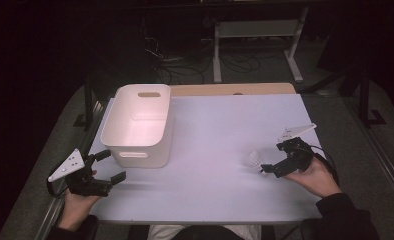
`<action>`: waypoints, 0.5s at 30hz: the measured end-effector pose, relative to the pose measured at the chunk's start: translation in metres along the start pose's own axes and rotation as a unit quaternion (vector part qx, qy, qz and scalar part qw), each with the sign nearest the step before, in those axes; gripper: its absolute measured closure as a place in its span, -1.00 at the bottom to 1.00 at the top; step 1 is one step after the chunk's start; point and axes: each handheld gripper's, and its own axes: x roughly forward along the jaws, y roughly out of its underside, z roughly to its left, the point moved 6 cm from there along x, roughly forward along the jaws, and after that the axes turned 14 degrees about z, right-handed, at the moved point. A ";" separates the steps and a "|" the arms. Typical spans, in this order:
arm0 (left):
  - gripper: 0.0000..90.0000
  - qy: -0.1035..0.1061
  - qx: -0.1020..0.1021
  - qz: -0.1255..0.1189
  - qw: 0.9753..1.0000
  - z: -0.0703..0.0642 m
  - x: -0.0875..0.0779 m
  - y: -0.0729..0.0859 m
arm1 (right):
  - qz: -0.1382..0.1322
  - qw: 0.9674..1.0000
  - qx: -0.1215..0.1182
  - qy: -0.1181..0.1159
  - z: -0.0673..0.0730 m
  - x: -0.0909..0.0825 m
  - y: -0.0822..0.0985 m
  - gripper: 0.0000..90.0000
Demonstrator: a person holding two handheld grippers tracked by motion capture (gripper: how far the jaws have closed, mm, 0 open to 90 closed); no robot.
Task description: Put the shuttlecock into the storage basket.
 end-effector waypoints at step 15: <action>-0.99 0.001 0.001 0.002 1.000 0.000 0.000 0.000 | 0.037 0.999 -0.007 -0.010 0.002 0.012 0.001 -1.00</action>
